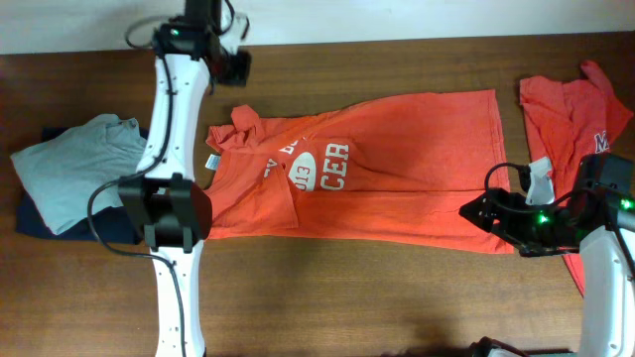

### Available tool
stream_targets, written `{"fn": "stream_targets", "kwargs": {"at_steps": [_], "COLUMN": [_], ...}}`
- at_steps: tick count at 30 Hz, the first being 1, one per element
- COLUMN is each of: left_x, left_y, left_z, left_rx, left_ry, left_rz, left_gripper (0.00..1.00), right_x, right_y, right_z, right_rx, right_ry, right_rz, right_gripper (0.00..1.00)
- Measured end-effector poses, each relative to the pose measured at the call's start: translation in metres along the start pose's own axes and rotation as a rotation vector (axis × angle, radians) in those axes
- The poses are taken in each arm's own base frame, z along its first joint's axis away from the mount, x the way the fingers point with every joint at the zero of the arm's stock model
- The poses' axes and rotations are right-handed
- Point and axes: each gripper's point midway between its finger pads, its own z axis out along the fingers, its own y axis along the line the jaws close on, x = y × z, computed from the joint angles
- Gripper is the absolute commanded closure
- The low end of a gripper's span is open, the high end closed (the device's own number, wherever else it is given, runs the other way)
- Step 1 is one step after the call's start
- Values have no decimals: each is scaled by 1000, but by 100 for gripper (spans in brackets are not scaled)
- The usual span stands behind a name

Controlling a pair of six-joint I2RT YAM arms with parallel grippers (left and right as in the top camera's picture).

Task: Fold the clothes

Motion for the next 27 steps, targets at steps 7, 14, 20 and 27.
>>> {"fn": "stream_targets", "kwargs": {"at_steps": [7, 14, 20, 27], "left_x": [29, 85, 100, 73], "left_y": [-4, -5, -6, -4], "left_z": [0, 73, 96, 79], "left_rx": [17, 44, 54, 43], "left_ry": [115, 297, 337, 259], "left_rz": [-9, -25, -32, -18], "left_gripper": [51, 45, 98, 100], "right_x": [0, 0, 0, 0], "right_y": [0, 0, 0, 0], "right_z": [0, 0, 0, 0], "right_rx": [0, 0, 0, 0], "right_ry": [0, 0, 0, 0], "right_rz": [0, -1, -1, -1], "right_gripper": [13, 13, 13, 13]}}
